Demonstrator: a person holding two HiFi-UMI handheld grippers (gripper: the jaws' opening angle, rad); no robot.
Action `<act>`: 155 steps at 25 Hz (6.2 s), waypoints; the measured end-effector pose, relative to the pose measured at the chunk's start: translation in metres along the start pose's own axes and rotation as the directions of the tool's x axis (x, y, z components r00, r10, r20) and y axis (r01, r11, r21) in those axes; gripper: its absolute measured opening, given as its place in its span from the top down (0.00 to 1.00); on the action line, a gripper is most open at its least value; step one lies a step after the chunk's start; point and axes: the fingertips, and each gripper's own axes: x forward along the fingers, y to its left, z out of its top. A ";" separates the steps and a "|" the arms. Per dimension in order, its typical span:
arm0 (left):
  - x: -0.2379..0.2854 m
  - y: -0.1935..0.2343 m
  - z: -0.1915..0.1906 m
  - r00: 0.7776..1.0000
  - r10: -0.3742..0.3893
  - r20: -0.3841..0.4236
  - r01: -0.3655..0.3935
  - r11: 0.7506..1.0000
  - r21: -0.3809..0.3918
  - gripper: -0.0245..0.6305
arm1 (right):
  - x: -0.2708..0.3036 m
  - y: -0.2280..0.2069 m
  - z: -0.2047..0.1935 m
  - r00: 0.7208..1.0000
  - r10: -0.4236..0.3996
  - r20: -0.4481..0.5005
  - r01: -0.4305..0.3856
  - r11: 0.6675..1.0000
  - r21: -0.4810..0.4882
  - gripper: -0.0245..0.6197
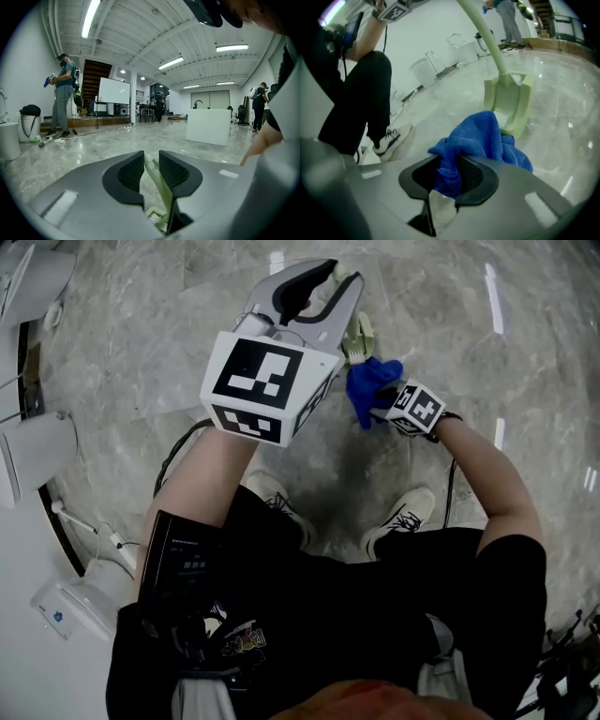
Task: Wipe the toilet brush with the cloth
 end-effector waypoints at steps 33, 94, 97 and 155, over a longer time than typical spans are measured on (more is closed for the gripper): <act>-0.004 0.008 -0.008 1.000 0.031 0.000 -0.031 0.999 0.008 0.79 | -0.104 -0.028 0.109 0.868 0.417 0.270 -0.473 0.861 0.188 0.82; -0.005 0.012 0.001 1.000 0.022 0.014 -0.023 1.000 0.018 0.78 | -0.114 -0.164 0.024 0.955 -0.248 0.161 0.135 0.850 0.508 0.82; -0.002 0.012 0.001 1.000 0.023 0.015 -0.023 0.999 0.023 0.78 | -0.066 -0.091 0.004 0.997 0.041 0.065 -0.063 0.921 0.385 0.82; -0.007 0.014 -0.003 1.000 -0.022 0.003 0.022 0.998 -0.052 0.78 | -0.118 -0.184 0.181 0.765 -0.488 0.419 0.179 0.787 0.590 0.82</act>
